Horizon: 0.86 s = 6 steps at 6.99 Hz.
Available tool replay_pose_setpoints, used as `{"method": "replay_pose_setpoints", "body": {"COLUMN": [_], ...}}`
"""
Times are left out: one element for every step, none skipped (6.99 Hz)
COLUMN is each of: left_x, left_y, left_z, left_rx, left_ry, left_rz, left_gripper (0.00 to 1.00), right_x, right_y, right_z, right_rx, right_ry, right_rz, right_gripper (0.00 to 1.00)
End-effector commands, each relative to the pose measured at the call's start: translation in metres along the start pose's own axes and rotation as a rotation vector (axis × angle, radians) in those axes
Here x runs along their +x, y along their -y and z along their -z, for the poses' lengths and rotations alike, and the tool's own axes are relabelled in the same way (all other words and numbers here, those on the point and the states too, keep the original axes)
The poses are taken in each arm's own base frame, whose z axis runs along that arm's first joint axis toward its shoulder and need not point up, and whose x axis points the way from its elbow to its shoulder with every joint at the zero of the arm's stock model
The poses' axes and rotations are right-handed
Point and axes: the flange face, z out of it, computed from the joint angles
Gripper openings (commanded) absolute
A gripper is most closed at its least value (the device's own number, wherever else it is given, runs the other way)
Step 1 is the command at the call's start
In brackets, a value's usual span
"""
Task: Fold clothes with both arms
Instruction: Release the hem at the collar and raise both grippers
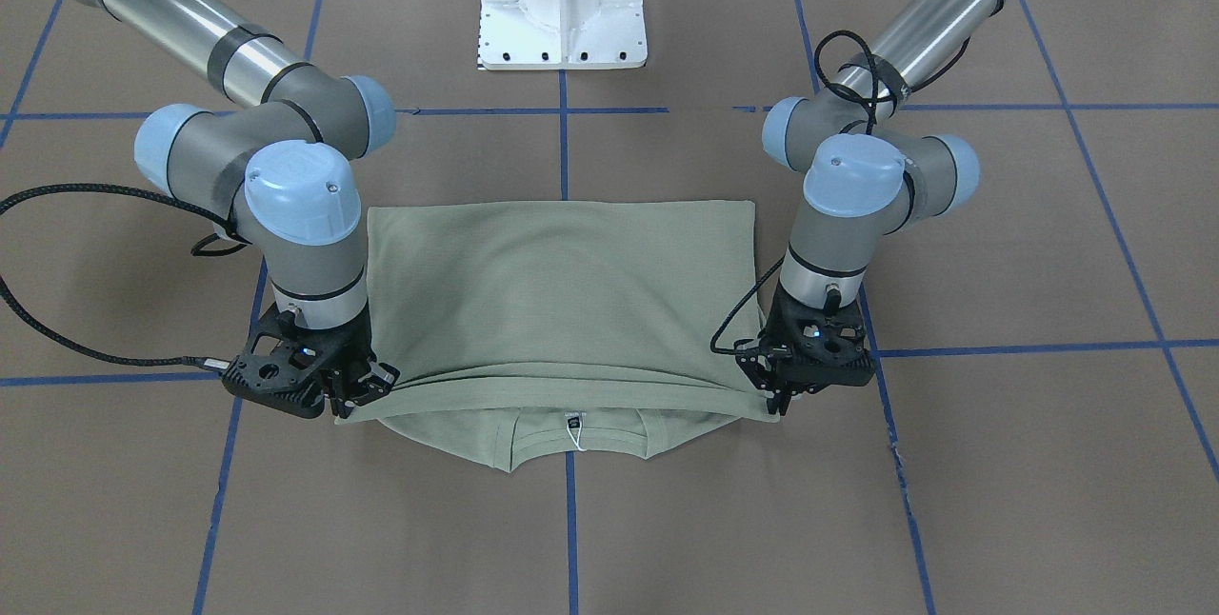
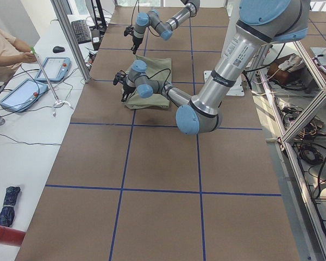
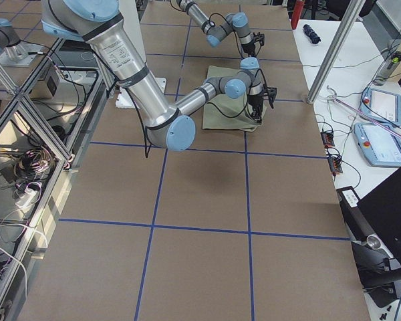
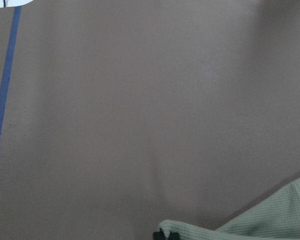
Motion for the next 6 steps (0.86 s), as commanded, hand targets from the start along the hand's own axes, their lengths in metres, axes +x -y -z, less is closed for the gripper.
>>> {"method": "replay_pose_setpoints", "body": {"left_x": [0.000,-0.017,-0.033,-0.048,-0.034,-0.037], "left_y": [-0.005,-0.031,-0.055,-0.082,-0.126,-0.159], "left_z": [0.023,0.048,0.078,0.101,0.112,0.111], "left_rx": [0.032,-0.002,-0.012,-0.017,-0.069,-0.082], "left_ry": [-0.059,-0.120,-0.163,-0.181,-0.213,-0.262], "left_rz": [-0.129,-0.139,-0.131,-0.109,-0.038,-0.001], "left_gripper": [1.00,1.00,1.00,1.00,1.00,0.97], "right_x": [-0.007,0.000,0.024,0.026,0.026,0.025], "right_y": [-0.017,-0.010,-0.018,-0.022,-0.021,-0.022], "right_z": [0.004,0.021,0.030,0.038,0.039,0.039], "right_rx": [0.024,0.006,-0.002,0.001,0.003,0.005], "right_ry": [0.073,0.102,0.124,0.137,0.140,0.142], "right_rz": [0.031,0.063,0.102,0.105,0.106,0.107], "right_gripper": [1.00,1.00,1.00,1.00,1.00,1.00]}}
